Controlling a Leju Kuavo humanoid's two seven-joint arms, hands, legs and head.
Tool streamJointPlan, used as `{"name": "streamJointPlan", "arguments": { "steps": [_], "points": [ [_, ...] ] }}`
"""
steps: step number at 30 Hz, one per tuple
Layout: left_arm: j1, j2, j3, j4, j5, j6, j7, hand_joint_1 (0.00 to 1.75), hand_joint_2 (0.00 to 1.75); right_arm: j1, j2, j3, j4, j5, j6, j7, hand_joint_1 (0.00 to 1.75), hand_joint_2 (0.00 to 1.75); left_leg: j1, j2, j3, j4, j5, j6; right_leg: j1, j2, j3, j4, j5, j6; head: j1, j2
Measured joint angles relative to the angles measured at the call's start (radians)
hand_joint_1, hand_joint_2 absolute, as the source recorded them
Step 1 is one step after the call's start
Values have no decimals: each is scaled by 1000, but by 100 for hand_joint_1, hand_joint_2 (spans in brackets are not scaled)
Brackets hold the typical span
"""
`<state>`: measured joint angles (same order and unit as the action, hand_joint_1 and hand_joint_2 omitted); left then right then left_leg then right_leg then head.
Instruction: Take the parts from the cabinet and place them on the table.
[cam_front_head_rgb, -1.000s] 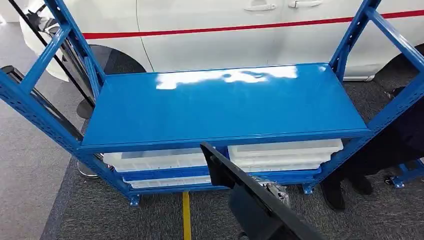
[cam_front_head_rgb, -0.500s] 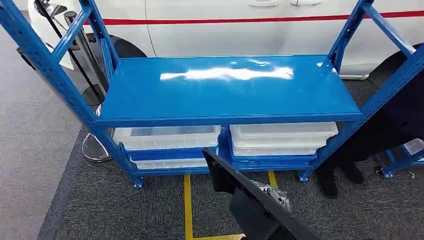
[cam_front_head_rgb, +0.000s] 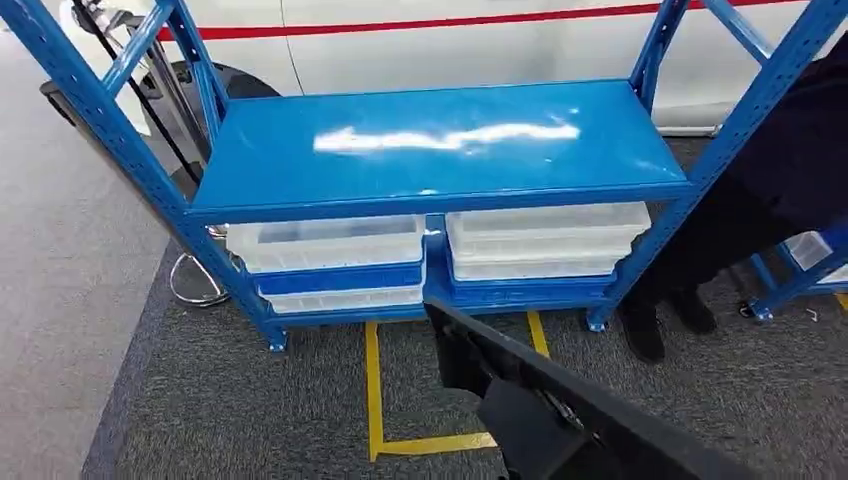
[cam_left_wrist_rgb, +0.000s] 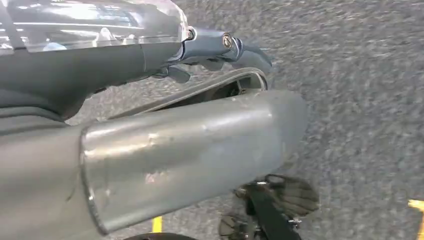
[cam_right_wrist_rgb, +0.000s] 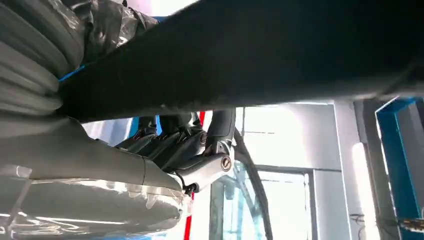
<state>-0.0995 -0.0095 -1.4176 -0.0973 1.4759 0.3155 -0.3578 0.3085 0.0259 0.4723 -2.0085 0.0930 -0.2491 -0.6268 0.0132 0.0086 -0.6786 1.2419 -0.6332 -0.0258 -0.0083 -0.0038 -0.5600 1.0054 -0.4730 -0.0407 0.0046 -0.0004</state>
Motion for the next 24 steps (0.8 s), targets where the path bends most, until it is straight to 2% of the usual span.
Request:
{"name": "streamJointPlan", "arguments": {
  "steps": [1, 2, 3, 4, 5, 6, 7, 8, 10, 11, 12, 13, 14, 15, 16, 17, 18, 19, 20, 21, 22, 23, 24],
  "points": [
    [-1, 0, 0, 0, 0, 0, -3, 0, 0, 2, 0, -2, 0, -18, 13, -1, 175, 175, 0, 0, -4, 63, -3, -2, 1, 5, -21, 2, 13, 3, 0, 0],
    [0, 0, 0, 0, 0, -2, -8, 0, 0, 5, 0, -4, 0, -37, 28, -5, 175, 175, 0, 0, 8, 79, 30, -1, 2, 8, -38, 4, 25, 4, 0, 0],
    [1, 0, 0, 0, 1, -2, -11, 0, 0, 7, 0, -6, 0, -52, 39, -10, 175, 175, 0, 0, 35, 64, 82, 2, 2, 13, -52, 6, 37, 7, 0, 0],
    [2, 0, 0, 0, 1, -2, -11, 0, 0, 9, 0, -9, 0, -64, 50, -13, 175, 175, 0, -5, 78, 16, 132, 8, 3, 22, -69, 10, 49, 10, 0, 0],
    [2, 0, 0, 0, 1, -2, -11, 0, 0, 11, 0, -11, 0, -71, 54, -15, 175, 175, -1, -22, 135, -58, 146, 16, 3, 30, -84, 14, 58, 13, 0, 0],
    [2, 2, -1, 0, 1, -2, -12, 0, 0, 13, 1, -13, 0, -76, 58, -18, 175, 175, -3, -70, 216, -165, 110, 27, 2, 36, -93, 19, 67, 17, 0, 0],
    [4, 2, -1, 0, 1, -2, -13, 0, 0, 14, 1, -14, 0, -79, 61, -19, 175, 175, -4, -84, 277, -271, 73, 32, 8, 45, -97, 27, 75, 23, 0, 0],
    [4, 2, -1, 0, 1, -2, -13, 0, 0, 17, 1, -16, 0, -80, 63, -23, 175, 175, -8, -75, 280, -281, 58, 31, 7, 51, -99, 27, 84, 28, 0, 0],
    [3, 0, -1, 0, 1, -2, -13, 0, 0, 24, 1, -20, -2, -84, 65, -24, 175, 175, -14, -57, 277, -281, 67, 43, 3, 73, -100, 17, 104, 42, 0, 0],
    [4, -4, -2, 0, 1, -2, -12, 0, 0, 30, 1, -21, -3, -85, 64, -26, 175, 175, 0, -43, 274, -293, 82, 52, 5, 81, -104, 17, 109, 47, 0, 0],
    [4, -6, -2, 0, 1, -2, -10, 0, 0, 38, 1, -26, -3, -87, 64, -29, 175, 175, -2, -27, 270, -293, 88, 59, 5, 55, -114, 36, 85, 48, 1, 0],
    [5, -6, -2, 0, 1, -1, -8, 0, 0, 42, 1, -29, -5, -87, 64, -31, 175, 175, -2, -17, 262, -293, 94, 66, 4, 34, -135, 86, 38, 50, 2, 0],
    [8, -6, -2, 0, 1, -1, -6, 0, 0, 45, 1, -34, -5, -89, 63, -34, 175, 175, -4, -1, 253, -291, 100, 69, 1, 22, -167, 169, -16, 56, 2, 0],
    [10, -6, -2, 0, 2, 0, -4, 0, 0, 51, 1, -38, -5, -92, 63, -39, 175, 175, -5, 12, 245, -289, 104, 68, -1, 16, -193, 248, -56, 60, 1, 0],
    [12, -6, -2, 0, 2, 0, -3, 0, 0, 61, 2, -43, -7, -96, 63, -44, 175, 175, -5, 25, 237, -286, 107, 67, -3, 13, -212, 314, -82, 64, 2, 0],
    [13, -6, -2, 0, 2, 0, -2, 0, 0, 73, 2, -50, -11, -98, 63, -47, 175, 175, -5, 35, 230, -282, 108, 65, -6, 11, -207, 330, -83, 68, 1, 0],
    [13, -6, -2, 0, 2, 0, -1, 0, 0, 80, 4, -55, -13, -98, 63, -48, 175, 175, -5, 46, 227, -278, 108, 65, -8, 6, -174, 295, -63, 69, 2, 0],
    [13, -8, -2, 0, 2, 0, -1, 0, 0, 83, 5, -59, -15, -98, 63, -48, 175, 175, -4, 58, 225, -274, 107, 62, -10, -2, -118, 219, -32, 69, 2, 0],
    [12, -8, -2, 0, 2, 0, -1, 0, 0, 85, 8, -62, -19, -100, 63, -48, 175, 175, -4, 67, 225, -270, 104, 58, -11, -20, -57, 126, -1, 67, 2, 0],
    [11, -9, -2, 0, 2, 0, -1, 0, 0, 86, 10, -64, -23, -100, 63, -49, 175, 175, -6, 76, 230, -263, 100, 53, -9, -58, -11, 44, 3, 62, 2, 0],
    [11, -9, -2, 0, 2, 0, -1, 0, 0, 86, 12, -65, -25, -99, 63, -49, 175, 175, -14, 84, 222, -256, 95, 45, 5, -71, -9, 33, -6, 50, 1, 0],
    [11, -9, -2, 0, 2, 0, 0, 0, 0, 94, 15, -67, -30, -96, 61, -50, 175, 175, -13, 90, 222, -256, 95, 39, 3, -56, -14, 35, -4, 41, 1, 0],
    [8, -9, -1, 0, 2, 0, 1, 0, 0, 103, 19, -74, -34, -93, 61, -50, 175, 175, -14, 97, 224, -256, 95, 35, 7, -50, -17, 37, -5, 38, 1, 0]
  ]
}}
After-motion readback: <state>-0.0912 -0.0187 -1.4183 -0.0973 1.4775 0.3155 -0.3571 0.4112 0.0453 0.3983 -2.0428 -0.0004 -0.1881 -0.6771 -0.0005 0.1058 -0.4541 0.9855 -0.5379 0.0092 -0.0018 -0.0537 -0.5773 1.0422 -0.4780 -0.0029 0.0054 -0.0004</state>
